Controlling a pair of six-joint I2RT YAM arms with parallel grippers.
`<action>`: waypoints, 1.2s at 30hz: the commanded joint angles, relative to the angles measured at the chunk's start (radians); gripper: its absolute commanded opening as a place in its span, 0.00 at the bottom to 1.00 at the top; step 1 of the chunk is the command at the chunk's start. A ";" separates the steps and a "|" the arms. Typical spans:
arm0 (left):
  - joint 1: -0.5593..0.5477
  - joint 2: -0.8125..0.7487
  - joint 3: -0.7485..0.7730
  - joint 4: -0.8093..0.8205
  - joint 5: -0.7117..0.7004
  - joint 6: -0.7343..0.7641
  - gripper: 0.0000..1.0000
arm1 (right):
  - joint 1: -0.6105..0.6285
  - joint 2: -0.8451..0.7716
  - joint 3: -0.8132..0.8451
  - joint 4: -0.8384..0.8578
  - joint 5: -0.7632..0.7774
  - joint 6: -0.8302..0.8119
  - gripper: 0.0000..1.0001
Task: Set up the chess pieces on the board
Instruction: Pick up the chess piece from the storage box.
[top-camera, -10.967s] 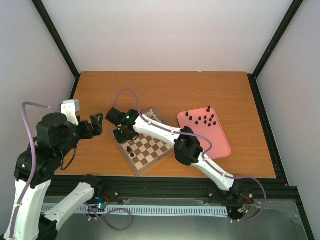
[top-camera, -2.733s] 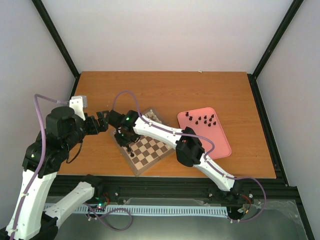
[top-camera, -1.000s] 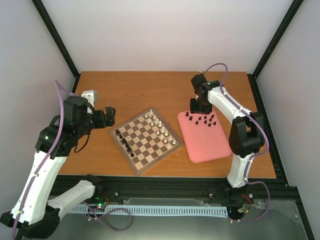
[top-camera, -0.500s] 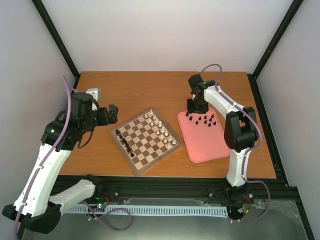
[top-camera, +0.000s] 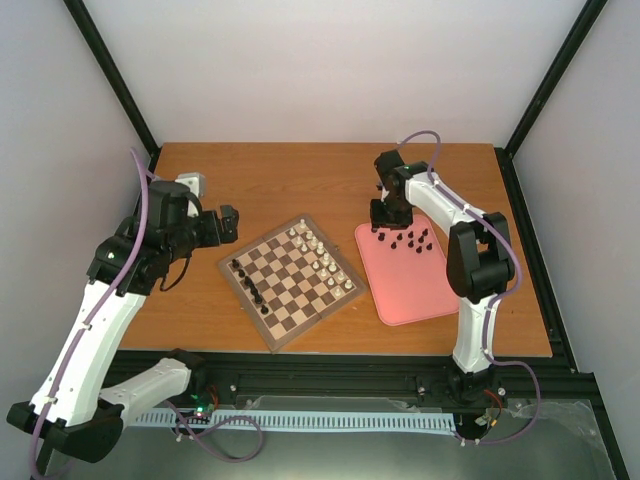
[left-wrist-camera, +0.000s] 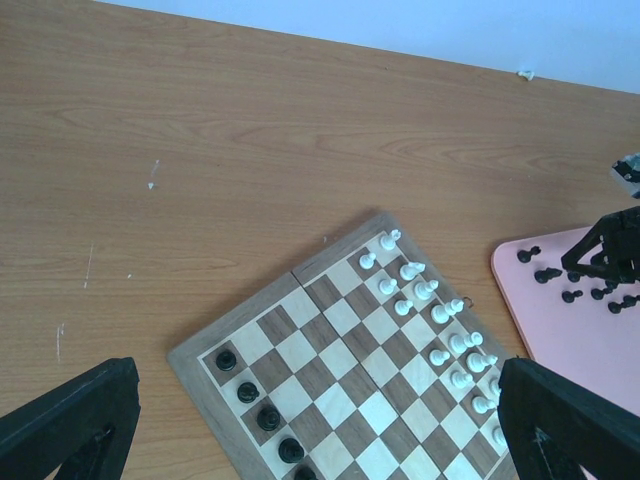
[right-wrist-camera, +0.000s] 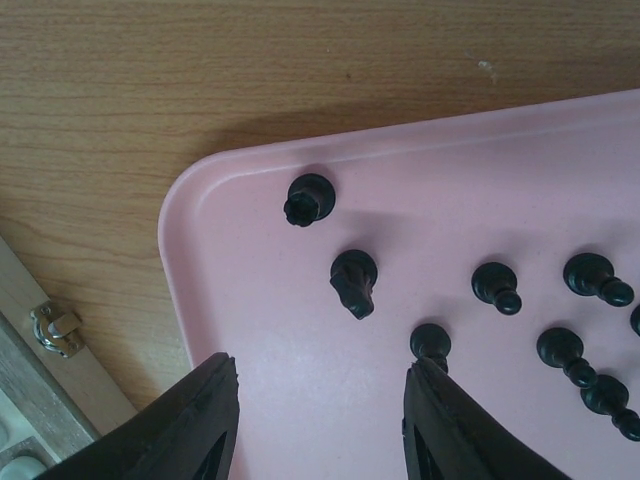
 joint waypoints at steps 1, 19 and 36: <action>0.003 0.003 0.011 0.036 0.007 -0.020 1.00 | 0.009 0.012 -0.019 0.009 -0.016 0.003 0.46; 0.004 0.004 0.007 0.030 0.000 -0.026 1.00 | 0.011 0.098 0.012 0.020 0.024 -0.015 0.42; 0.004 0.002 -0.004 0.034 0.005 -0.043 1.00 | 0.009 0.124 0.019 0.014 0.043 -0.030 0.27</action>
